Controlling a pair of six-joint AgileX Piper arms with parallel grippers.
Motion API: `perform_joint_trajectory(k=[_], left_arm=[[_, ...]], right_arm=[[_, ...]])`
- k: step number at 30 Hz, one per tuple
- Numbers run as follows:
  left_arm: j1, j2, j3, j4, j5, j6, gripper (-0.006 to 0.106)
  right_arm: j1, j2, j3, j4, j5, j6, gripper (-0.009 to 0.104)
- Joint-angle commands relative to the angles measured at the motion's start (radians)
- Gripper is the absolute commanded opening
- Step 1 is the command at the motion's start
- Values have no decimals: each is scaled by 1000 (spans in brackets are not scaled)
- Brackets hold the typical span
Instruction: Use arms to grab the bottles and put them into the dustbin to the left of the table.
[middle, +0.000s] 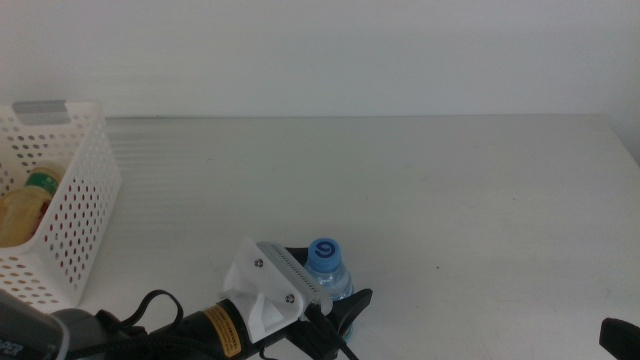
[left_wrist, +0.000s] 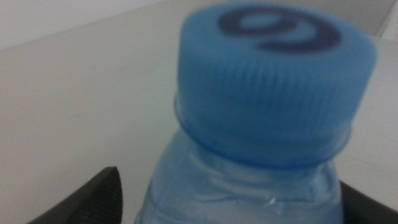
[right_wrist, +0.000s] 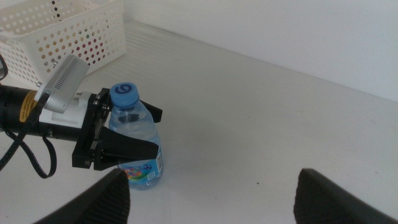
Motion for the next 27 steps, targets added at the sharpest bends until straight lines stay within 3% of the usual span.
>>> perform_joint_trajectory(k=[1,6,13,14,27], left_arm=[[-1,-33,-26,-9,-174,-20,88],[-1,-32,-25,-7,-165,-20,73],[-1,-32,-25,-26,-157,-13,32],[-1,-50,-25,-26,-145,-17,-5],[-1,-405,-25,-19,314,-47,-5]], right_arm=[[2,10,-23,-8,-72,-10,74],[2,10,-23,-8,-72,-10,74],[2,10,-23,-8,-72,-10,74],[2,10,-23,-8,-72,-10,74],[2,10,-23,-8,-72,-10,74]])
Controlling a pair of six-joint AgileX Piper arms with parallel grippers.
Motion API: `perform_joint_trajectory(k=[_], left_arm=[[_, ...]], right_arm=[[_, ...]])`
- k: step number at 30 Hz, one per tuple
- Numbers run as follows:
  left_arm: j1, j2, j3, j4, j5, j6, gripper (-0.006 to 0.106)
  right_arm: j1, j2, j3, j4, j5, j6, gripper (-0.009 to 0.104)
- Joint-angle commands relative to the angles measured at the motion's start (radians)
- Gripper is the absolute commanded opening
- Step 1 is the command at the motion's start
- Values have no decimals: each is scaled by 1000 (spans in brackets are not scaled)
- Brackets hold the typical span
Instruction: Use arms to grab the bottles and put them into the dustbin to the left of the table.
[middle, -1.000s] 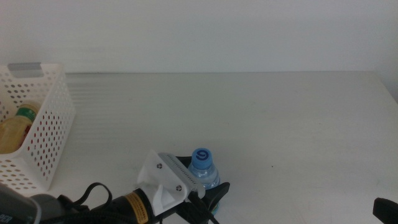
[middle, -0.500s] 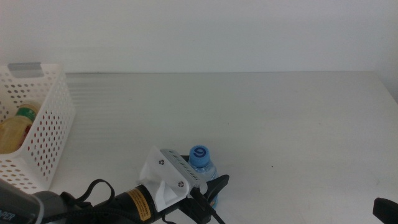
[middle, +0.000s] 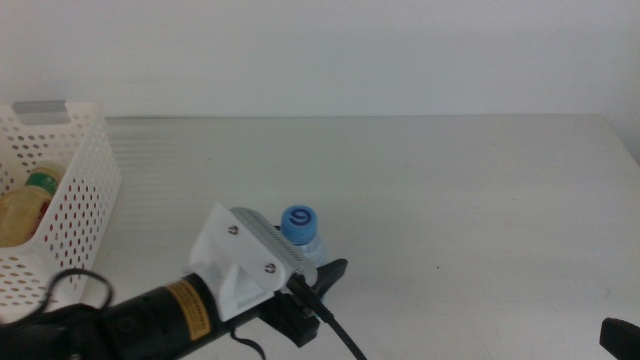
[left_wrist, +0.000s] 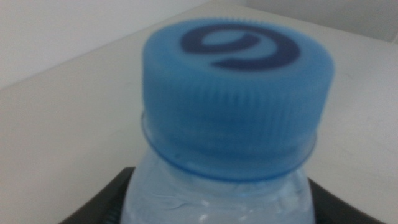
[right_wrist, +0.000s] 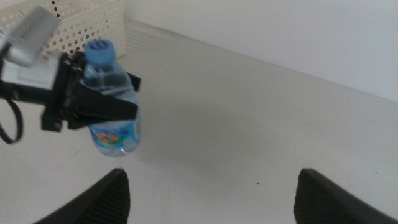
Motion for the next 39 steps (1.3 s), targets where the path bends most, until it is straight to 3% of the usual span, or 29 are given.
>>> perform_joint_trajectory(k=[1,8,18,23,30,39], left_arm=[[-1,-110,-21,-18,-14,-17,-5],[-1,-273,-85,-25,339,-70,-5],[-1,-352,-208,-25,635,-114,-5],[-1,-355,-334,-72,928,-98,-5],[2,-352,-468,-5,1137,-41,-5],[203,-266,-667,-53,1391,28,-5]], right_arm=[[2,10,-23,-8,-72,-9,74],[2,10,-23,-8,-72,-9,74],[2,10,-23,-8,-72,-9,74],[2,10,-23,-8,-72,-9,74],[2,10,-23,-8,-72,-9,74],[2,10,-23,-8,-72,-9,74]])
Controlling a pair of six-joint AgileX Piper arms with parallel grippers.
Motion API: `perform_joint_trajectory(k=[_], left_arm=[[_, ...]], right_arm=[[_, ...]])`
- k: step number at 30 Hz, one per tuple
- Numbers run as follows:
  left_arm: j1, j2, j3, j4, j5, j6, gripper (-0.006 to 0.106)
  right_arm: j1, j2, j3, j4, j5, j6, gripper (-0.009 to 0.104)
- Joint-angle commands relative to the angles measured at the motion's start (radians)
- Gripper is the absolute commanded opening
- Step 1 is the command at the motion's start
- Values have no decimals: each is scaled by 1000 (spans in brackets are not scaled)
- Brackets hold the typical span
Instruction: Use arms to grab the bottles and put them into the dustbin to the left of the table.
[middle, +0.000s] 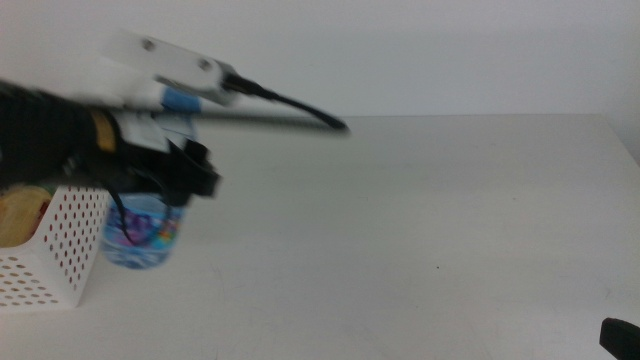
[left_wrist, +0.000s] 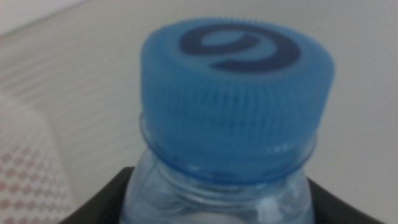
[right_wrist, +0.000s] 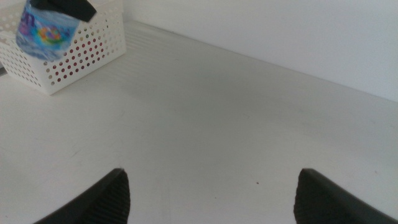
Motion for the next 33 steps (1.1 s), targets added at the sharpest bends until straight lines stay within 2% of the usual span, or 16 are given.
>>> perform_joint_trajectory(k=[1,8,17,24,29,33], left_arm=[[58,-9,-91,-21,-2,35,-5],[238,32,-225,-140,142,224,-5],[498,88,-328,-233,230,353,-5],[645,196,-417,-345,353,469,-5],[722,293,-494,-370,367,484,-5],[740,378,-576,-355,400,485,-5]], right_arm=[[2,10,-23,-7,-72,-9,74],[2,10,-23,-7,-72,-9,74],[2,10,-23,-7,-72,-9,74],[2,10,-23,-7,-72,-9,74],[2,10,-23,-7,-72,-9,74],[2,10,-23,-7,-72,-9,74]])
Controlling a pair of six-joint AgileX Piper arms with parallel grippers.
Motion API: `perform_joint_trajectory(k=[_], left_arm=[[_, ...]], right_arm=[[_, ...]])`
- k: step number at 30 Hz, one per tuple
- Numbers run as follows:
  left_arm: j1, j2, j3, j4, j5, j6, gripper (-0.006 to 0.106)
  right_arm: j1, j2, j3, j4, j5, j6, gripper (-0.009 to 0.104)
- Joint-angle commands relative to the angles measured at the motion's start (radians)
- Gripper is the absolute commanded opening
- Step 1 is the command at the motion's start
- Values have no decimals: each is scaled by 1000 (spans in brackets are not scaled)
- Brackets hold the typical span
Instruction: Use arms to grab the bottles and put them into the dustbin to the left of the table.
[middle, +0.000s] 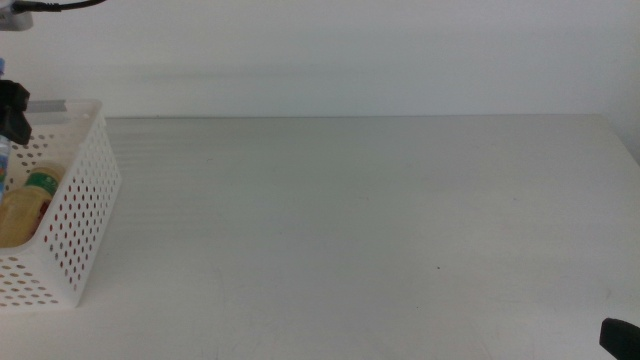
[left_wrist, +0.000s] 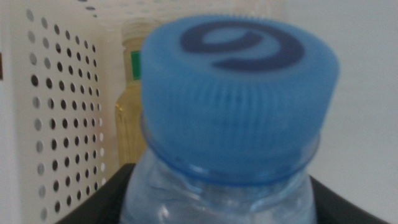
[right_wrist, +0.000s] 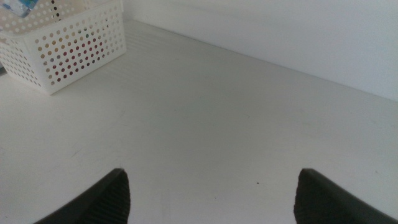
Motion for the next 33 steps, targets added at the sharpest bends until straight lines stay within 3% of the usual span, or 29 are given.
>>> perform_joint_trajectory(k=[1,13,20,25,33], left_arm=[[6,0,-87,-12,-14,-1,-5],[6,182,-126,51,8,-6,-5],[23,225,-126,17,8,-4,0],[26,250,-126,-11,8,-4,18],[26,262,-126,-17,-6,11,70]], right_arm=[[2,10,-23,-8,-72,-9,74],[2,10,-23,-8,-72,-9,74],[2,10,-23,-8,-72,-9,74],[2,10,-23,-8,-72,-9,74],[2,10,-23,-8,-72,-9,74]])
